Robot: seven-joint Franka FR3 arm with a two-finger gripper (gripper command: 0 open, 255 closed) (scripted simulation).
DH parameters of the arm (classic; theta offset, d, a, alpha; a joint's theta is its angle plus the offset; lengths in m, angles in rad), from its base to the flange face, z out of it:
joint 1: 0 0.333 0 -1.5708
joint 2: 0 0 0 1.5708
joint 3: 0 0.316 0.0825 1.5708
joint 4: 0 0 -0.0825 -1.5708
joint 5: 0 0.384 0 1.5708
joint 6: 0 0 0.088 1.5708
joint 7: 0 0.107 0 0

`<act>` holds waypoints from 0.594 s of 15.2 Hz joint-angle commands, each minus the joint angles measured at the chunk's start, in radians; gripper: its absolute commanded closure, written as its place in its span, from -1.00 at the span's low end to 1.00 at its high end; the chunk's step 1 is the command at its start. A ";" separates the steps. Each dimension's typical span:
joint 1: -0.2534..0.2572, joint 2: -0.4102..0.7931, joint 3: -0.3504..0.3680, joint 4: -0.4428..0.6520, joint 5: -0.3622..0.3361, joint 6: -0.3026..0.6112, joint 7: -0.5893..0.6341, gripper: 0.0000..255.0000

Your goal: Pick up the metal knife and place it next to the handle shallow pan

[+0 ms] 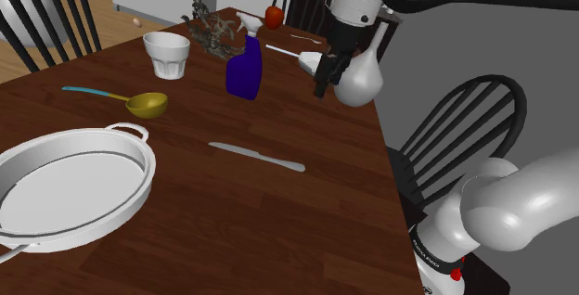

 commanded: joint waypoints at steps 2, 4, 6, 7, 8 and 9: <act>0.025 0.080 0.041 0.027 -0.003 0.020 0.009 -1.00; 0.041 0.138 0.070 0.053 -0.009 0.029 0.018 -1.00; 0.058 0.196 0.098 0.081 -0.017 0.036 0.029 -1.00; 0.067 0.226 0.112 0.096 -0.022 0.039 0.034 -1.00; 0.076 0.256 0.125 0.111 -0.028 0.041 0.040 -1.00; 0.085 0.287 0.138 0.127 -0.035 0.044 0.046 -1.00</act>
